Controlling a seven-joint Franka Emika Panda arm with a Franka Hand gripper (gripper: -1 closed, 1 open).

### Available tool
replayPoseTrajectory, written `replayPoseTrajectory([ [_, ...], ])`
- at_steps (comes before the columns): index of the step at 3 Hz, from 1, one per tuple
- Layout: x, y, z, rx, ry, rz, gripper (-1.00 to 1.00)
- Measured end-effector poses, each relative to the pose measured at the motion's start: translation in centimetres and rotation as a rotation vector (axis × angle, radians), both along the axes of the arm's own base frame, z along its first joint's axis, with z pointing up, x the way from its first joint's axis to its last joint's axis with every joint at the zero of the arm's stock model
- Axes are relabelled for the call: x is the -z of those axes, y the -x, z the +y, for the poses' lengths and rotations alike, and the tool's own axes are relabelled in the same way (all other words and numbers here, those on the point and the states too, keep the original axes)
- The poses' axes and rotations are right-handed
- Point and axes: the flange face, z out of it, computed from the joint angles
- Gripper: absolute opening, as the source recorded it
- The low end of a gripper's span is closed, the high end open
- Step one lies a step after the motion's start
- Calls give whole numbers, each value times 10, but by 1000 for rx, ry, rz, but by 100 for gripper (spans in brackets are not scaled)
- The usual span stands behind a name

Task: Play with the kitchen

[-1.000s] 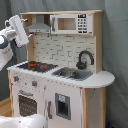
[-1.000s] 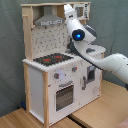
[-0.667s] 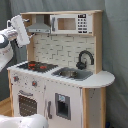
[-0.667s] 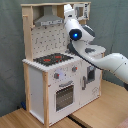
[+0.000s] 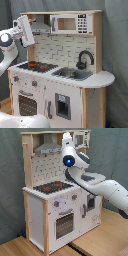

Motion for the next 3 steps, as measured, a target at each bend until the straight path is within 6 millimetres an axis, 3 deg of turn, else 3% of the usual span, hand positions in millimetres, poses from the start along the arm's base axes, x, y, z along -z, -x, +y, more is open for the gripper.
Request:
replayPoseTrajectory([
  [1, -2, -15, -9, 61, -26, -17, 100],
  [2, -1, -28, -36, 167, -74, -18, 100],
  [3, 1, -42, -50, 201, -78, -20, 100],
])
